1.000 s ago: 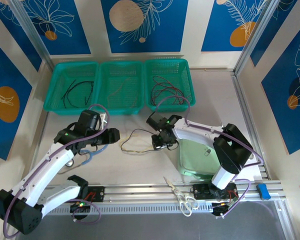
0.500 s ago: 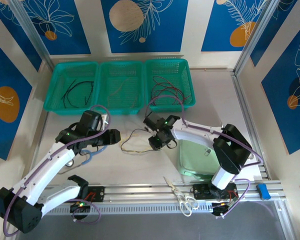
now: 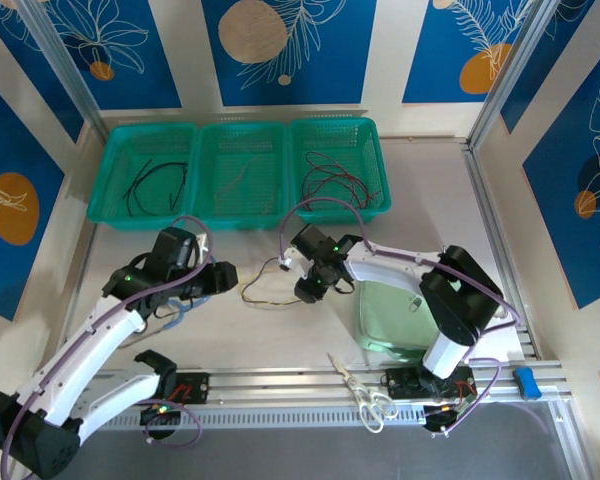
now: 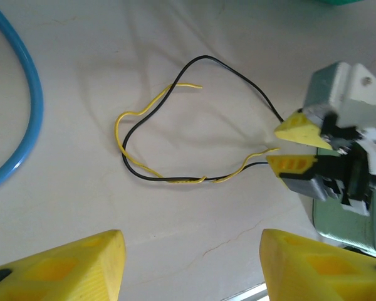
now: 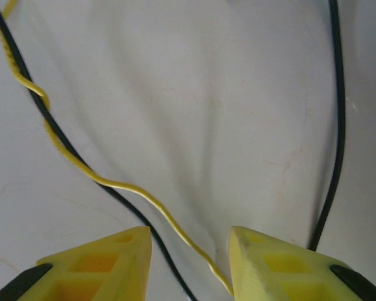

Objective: Untangle the cables

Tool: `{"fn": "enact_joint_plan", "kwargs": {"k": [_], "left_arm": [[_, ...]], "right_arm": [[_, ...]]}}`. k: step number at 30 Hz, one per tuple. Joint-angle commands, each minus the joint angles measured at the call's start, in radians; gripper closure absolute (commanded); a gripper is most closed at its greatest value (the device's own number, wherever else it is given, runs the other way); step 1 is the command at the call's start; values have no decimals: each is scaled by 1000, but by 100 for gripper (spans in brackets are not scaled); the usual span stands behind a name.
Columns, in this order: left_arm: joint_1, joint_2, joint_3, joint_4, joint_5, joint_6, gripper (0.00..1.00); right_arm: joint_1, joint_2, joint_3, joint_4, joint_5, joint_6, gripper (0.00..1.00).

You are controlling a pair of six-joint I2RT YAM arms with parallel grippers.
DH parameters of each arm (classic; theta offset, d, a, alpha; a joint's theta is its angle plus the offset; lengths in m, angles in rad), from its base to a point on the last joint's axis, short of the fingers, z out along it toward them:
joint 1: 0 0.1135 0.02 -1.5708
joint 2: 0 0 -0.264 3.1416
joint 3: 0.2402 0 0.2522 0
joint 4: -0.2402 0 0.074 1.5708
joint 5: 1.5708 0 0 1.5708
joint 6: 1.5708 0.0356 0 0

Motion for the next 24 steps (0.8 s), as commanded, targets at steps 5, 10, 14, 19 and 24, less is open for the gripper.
{"fn": "enact_joint_plan", "kwargs": {"k": [5, 10, 14, 19, 24], "left_arm": [[-7, -16, 16, -57, -21, -9, 41], [-6, -16, 22, -59, -23, -8, 41], [-7, -12, 28, -58, -21, -8, 41], [-7, -11, 39, -63, -22, -9, 41], [-7, -13, 39, -69, -21, -9, 41]], "right_arm": [[-1, 60, 37, 3, -88, -41, 56], [-3, 87, 47, 5, -85, -40, 56], [-3, 117, 74, -3, -75, -43, 61], [-6, 130, 91, -9, -85, -49, 72], [-3, 162, 90, -10, -90, -40, 76]]}}
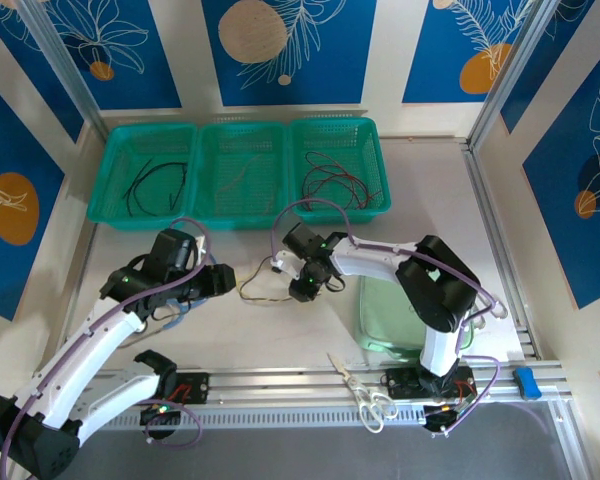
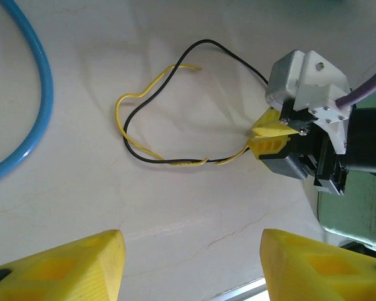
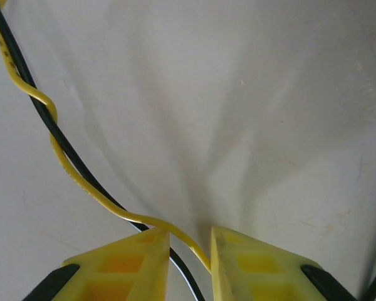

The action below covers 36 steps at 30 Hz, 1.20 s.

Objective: Untangle the cables

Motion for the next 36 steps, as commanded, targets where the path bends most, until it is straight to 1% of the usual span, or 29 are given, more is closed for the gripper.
{"fn": "enact_joint_plan", "kwargs": {"k": [1, 4, 7, 11, 12, 16, 22, 27, 32, 36], "left_arm": [[-7, -8, 31, -29, -11, -11, 41], [-7, -13, 31, -28, -9, -13, 41], [-7, -16, 37, -34, -14, -13, 41], [-7, -19, 46, -38, -14, -11, 41], [-7, -19, 49, -40, -13, -10, 41], [-7, -30, 71, -47, -8, -3, 42], [-7, -46, 136, -44, 6, 5, 42], [-4, -42, 249, -41, 42, 25, 42], [-2, -29, 341, 26, 109, -6, 42], [-3, -14, 351, 103, 189, -44, 42]], "right_arm": [[3, 38, 21, -21, -26, 0, 76], [11, 51, 31, -32, -30, 2, 77], [18, 60, 39, -35, -39, 7, 81], [19, 69, 40, -46, -50, 12, 97], [22, 63, 41, -50, -53, 11, 100], [28, -18, 32, -46, -78, 36, 100], [31, -216, -7, -22, -157, 140, 100], [32, -374, -54, -22, -186, 236, 100], [33, -525, -115, 47, -181, 358, 100], [31, -595, -104, 81, -116, 439, 100]]}}
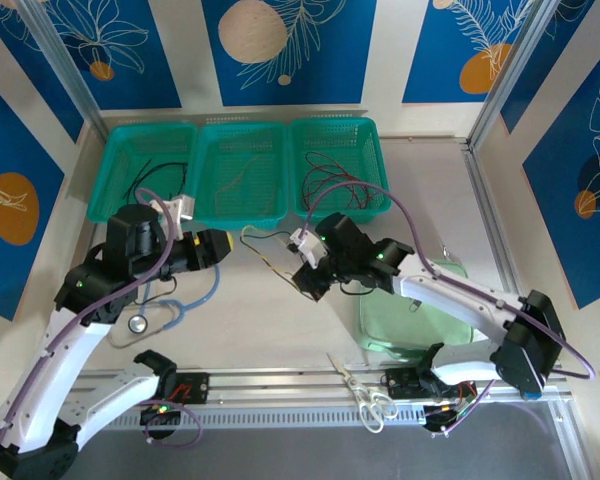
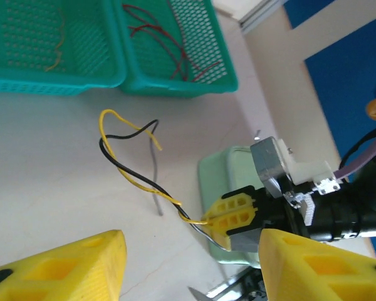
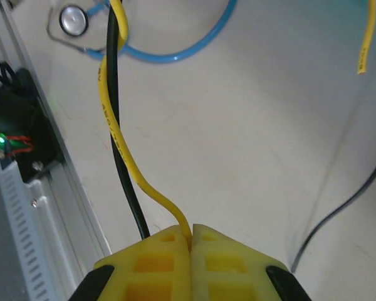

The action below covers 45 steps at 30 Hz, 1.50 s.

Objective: Untangle the cables

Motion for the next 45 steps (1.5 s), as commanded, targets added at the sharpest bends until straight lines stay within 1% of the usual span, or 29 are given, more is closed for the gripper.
{"fn": "enact_joint_plan", "kwargs": {"k": [1, 4, 7, 9, 13, 20, 29, 33, 37, 45], "left_arm": [[-3, 19, 11, 86, 107, -46, 42], [-4, 32, -15, 160, 154, -91, 42], [-8, 39, -58, 260, 201, -148, 43], [-11, 41, -81, 311, 206, -176, 44], [-30, 69, -102, 378, 218, -200, 47], [-101, 153, -111, 511, 223, -221, 51], [-157, 245, -109, 635, 225, -244, 53], [-171, 271, -112, 651, 211, -247, 54], [-170, 287, -111, 651, 179, -235, 59], [-175, 323, -107, 678, 190, -245, 61]], "right_arm": [[2, -54, 15, 61, 34, 110, 100], [-22, -66, 56, 67, 75, 183, 100], [-63, -55, 101, 63, 76, 278, 100], [-85, -49, 121, 76, 47, 330, 100], [-99, -44, 143, 109, 40, 429, 100], [-122, -60, 154, 137, 33, 554, 100], [-139, -76, 155, 146, -26, 610, 100], [-138, -88, 156, 155, -37, 615, 100], [-139, -97, 157, 160, -46, 616, 100], [-138, -100, 150, 176, -81, 627, 100]]}}
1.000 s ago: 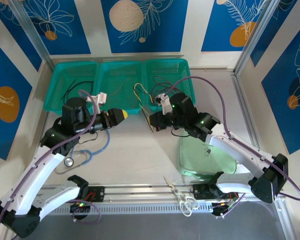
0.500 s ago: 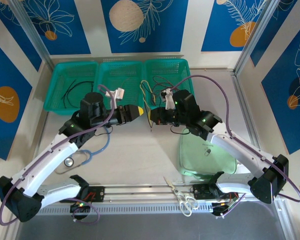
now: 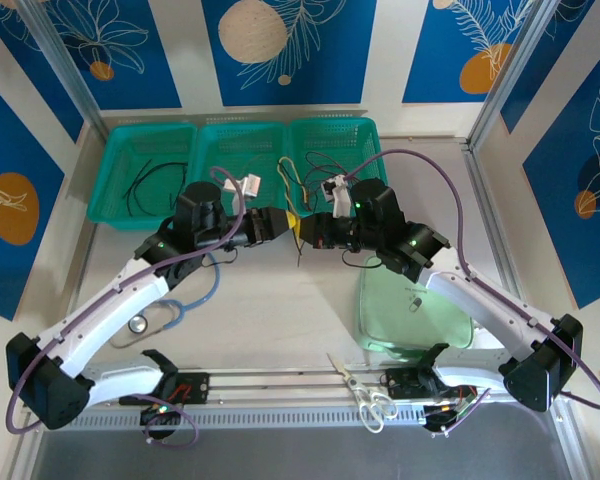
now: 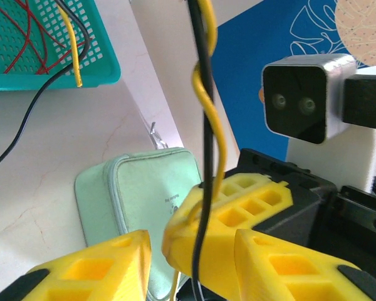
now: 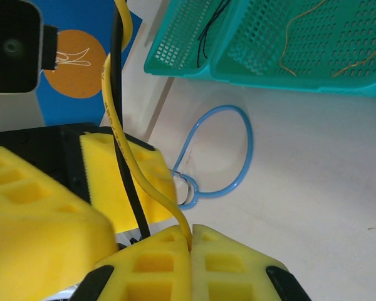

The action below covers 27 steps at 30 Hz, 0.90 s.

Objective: Untangle the cables

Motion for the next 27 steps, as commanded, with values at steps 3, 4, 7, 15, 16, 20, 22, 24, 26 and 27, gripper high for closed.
{"fn": "enact_joint_plan", "kwargs": {"k": [3, 4, 7, 15, 16, 20, 22, 24, 26, 27], "left_arm": [[-13, 7, 0, 45, -4, -2, 65], [-13, 8, 0, 45, -3, -2, 66], [-13, 4, 0, 45, -11, -3, 74], [-12, -19, 2, 12, -50, 16, 99], [-10, -25, 5, 0, -60, 25, 100], [8, -52, 25, -72, -86, 66, 100], [36, -71, 31, -106, -86, 80, 100], [76, -91, 29, -137, -83, 89, 100], [121, -114, 17, -160, -75, 94, 100], [146, -126, 11, -167, -64, 94, 100]], "right_arm": [[-1, -23, 23, 24, -41, 9, 100], [-1, -23, 23, 25, -41, 9, 100], [-1, -22, 24, 23, -44, 7, 100], [-14, -44, 22, 0, -27, 0, 100], [-22, -53, 19, -5, -23, 0, 100], [-70, -103, 9, -36, -14, -3, 100], [-106, -135, 4, -60, -18, -8, 100], [-141, -168, 4, -86, -25, -17, 100], [-179, -202, 3, -113, -27, -27, 100], [-200, -224, 0, -124, -29, -30, 100]]}}
